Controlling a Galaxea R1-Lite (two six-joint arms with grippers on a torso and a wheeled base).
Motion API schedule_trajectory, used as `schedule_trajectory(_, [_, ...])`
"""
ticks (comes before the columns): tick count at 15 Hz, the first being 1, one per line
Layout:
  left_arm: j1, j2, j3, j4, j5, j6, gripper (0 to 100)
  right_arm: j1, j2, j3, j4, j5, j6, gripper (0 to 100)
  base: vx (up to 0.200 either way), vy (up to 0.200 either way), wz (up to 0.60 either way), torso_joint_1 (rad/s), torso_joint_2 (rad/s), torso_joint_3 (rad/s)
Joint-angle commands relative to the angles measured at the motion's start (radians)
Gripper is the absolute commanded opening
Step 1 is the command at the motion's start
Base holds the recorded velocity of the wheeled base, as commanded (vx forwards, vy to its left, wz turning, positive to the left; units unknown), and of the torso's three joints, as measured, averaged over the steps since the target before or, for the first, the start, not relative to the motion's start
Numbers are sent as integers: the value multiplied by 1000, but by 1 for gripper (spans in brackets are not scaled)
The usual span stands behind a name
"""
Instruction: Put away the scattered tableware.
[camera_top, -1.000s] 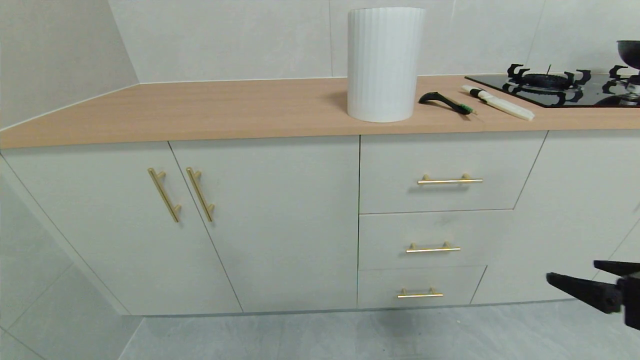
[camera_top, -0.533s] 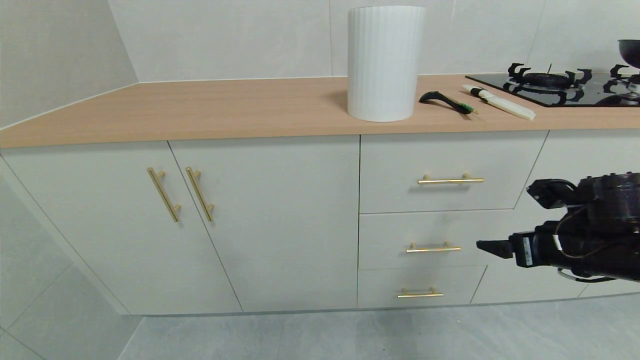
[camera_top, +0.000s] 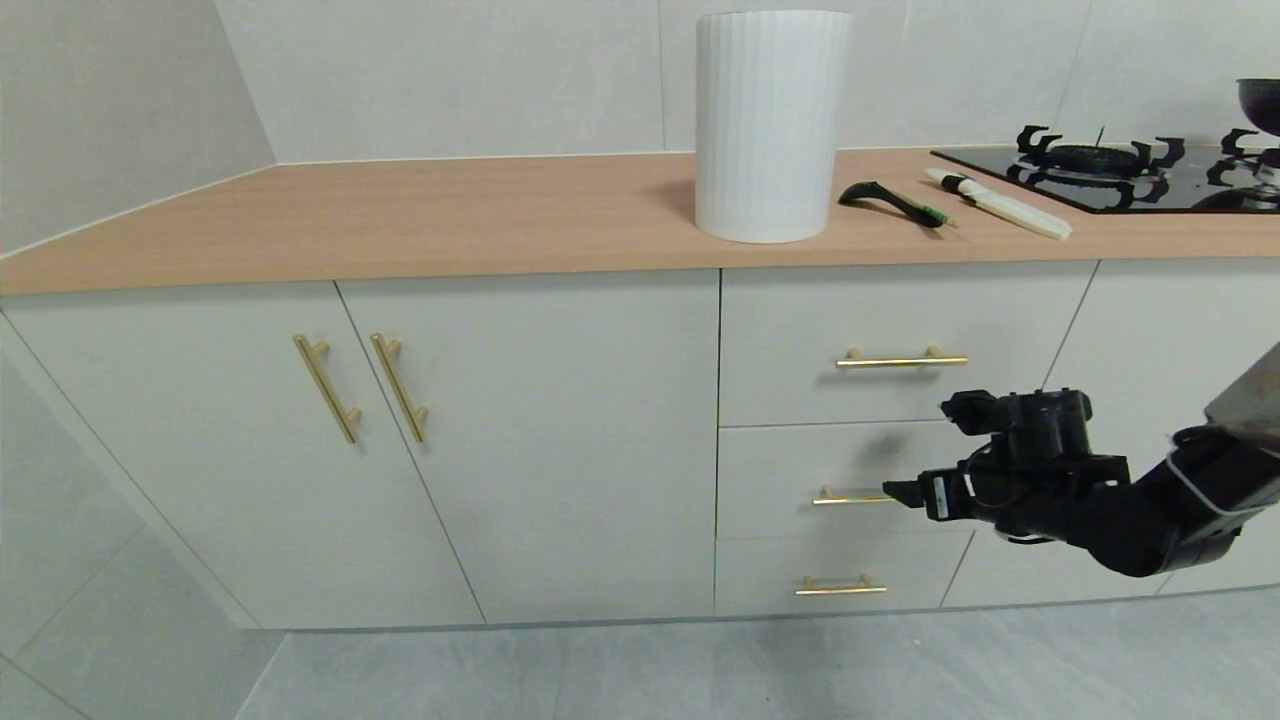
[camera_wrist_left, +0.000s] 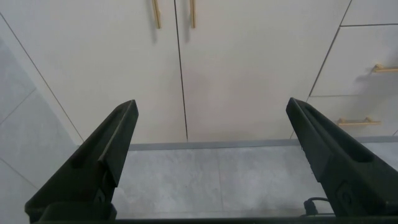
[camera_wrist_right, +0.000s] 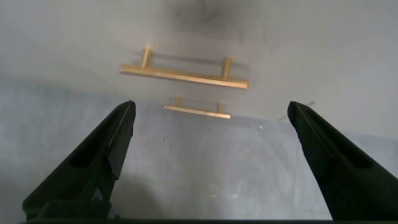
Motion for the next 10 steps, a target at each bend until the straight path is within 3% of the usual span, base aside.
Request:
schedule_trajectory(1, [0, 1, 0, 0, 0, 0, 100, 33, 147, -13, -75, -29, 2, 100, 0, 0, 0, 0, 0, 0])
schedule_trajectory(4, [0, 1, 0, 0, 0, 0, 100, 35, 244, -13, -265, -80, 0, 100, 0, 0, 0, 0, 0, 0])
schedule_trajectory(10, [0, 1, 0, 0, 0, 0, 100, 33, 299, -83, -308, -123, 37, 100, 0, 0, 0, 0, 0, 0])
